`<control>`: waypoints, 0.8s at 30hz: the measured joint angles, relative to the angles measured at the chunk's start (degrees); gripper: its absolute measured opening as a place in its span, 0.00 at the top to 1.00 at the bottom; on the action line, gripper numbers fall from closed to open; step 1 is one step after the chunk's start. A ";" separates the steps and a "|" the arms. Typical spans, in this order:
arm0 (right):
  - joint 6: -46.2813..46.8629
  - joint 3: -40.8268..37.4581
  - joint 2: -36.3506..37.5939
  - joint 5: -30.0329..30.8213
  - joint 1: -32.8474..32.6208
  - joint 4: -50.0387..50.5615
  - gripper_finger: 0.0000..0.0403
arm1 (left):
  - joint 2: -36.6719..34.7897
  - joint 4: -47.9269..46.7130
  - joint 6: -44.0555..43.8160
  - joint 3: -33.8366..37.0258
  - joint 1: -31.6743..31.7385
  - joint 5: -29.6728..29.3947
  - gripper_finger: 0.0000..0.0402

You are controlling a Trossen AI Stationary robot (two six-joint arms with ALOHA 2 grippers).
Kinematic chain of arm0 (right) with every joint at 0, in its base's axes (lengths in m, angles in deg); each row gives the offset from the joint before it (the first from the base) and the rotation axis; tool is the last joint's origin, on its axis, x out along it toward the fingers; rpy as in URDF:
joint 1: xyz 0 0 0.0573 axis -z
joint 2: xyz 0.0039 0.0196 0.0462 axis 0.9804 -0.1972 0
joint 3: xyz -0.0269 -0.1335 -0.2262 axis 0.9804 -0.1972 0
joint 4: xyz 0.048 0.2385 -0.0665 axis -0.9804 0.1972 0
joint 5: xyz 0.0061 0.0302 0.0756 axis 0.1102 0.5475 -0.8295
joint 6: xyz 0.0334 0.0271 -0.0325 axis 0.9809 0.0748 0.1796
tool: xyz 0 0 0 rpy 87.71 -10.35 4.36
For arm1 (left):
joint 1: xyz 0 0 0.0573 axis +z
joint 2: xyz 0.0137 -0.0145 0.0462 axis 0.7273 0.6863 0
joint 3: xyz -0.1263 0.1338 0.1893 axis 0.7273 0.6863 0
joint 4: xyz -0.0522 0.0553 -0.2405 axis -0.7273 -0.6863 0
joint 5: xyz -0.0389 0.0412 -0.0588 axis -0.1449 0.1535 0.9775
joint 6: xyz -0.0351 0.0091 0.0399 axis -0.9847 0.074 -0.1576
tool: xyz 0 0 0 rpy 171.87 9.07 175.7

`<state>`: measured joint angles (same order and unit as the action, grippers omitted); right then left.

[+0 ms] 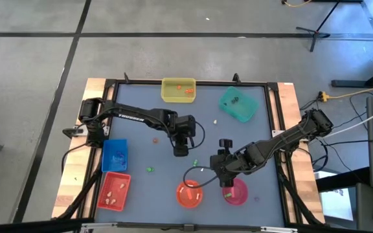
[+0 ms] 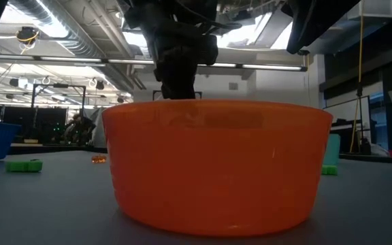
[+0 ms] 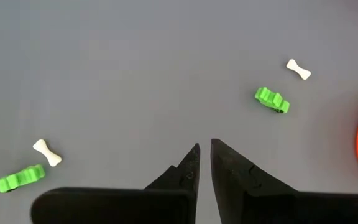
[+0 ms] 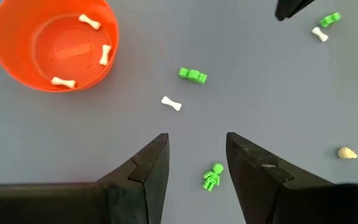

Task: Sort Halloween decoration
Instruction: Put the purple witch hat toy into the blue bin

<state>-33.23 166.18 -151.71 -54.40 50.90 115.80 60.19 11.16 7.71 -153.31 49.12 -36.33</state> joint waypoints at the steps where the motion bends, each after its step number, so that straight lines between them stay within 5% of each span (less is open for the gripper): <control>1: 0.06 0.00 0.00 -0.85 0.00 0.00 0.61 | 0.00 -0.05 0.01 0.00 -0.02 0.00 0.94; 7: 6.53 0.00 0.00 -13.13 -1.19 0.30 0.61 | 0.00 -1.34 0.00 0.00 -0.04 -0.02 0.94; 12: 16.92 0.00 0.00 -14.94 -7.13 3.71 0.61 | 0.00 -1.76 -0.03 0.00 -0.37 -1.42 0.94; 24: 57.08 -4.82 0.02 0.17 -29.93 6.09 0.61 | 0.02 -1.59 0.15 0.00 -1.81 -3.04 0.80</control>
<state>23.84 161.37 -151.69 -54.23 20.97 121.89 60.21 9.58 7.86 -153.31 47.31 -39.37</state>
